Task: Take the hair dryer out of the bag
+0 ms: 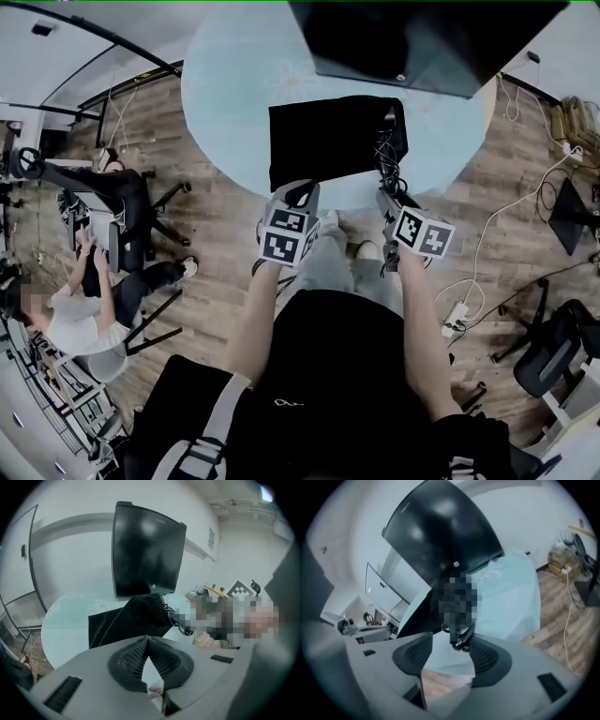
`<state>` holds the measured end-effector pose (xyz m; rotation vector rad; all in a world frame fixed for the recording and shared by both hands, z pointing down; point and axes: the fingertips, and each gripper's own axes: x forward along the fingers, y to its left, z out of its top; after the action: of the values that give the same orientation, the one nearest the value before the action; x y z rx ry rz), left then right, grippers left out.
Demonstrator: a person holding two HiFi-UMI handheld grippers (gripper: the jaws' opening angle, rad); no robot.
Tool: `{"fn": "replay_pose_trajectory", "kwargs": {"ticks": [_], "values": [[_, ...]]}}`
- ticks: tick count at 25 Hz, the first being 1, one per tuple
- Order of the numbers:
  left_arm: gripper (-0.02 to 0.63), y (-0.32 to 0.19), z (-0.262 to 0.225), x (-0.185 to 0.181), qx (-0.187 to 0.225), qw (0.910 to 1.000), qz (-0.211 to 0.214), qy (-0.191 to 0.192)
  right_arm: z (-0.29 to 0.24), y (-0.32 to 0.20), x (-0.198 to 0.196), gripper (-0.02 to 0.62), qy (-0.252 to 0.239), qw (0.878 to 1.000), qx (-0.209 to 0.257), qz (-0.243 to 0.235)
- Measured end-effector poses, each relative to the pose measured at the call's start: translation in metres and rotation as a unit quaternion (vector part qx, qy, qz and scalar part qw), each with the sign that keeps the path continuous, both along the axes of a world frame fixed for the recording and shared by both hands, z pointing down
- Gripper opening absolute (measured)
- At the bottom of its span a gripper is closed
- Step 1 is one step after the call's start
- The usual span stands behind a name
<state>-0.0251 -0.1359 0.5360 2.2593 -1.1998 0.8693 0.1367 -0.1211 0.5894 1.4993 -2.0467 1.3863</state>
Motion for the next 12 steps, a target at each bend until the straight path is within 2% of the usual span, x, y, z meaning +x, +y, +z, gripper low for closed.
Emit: {"fn": "replay_pose_trajectory", "kwargs": {"ticks": [3, 6, 10, 12], "values": [[0.002, 0.001, 0.001, -0.003, -0.001, 1.0000, -0.007, 0.002, 0.006, 0.006, 0.002, 0.303, 0.087, 0.995, -0.016, -0.054], [0.002, 0.000, 0.001, -0.008, -0.002, 0.9999, -0.015, 0.007, 0.005, 0.011, 0.013, 0.310, 0.152, 0.985, -0.018, -0.076], [0.002, -0.003, 0.002, -0.013, -0.004, 0.9997, -0.023, 0.009, -0.011, -0.014, 0.022, 0.310, 0.198, 0.975, 0.028, -0.097], [0.002, -0.003, 0.003, -0.016, -0.005, 0.9996, -0.026, 0.011, -0.013, -0.031, 0.015, 0.310, 0.209, 0.970, 0.036, -0.116]]}}
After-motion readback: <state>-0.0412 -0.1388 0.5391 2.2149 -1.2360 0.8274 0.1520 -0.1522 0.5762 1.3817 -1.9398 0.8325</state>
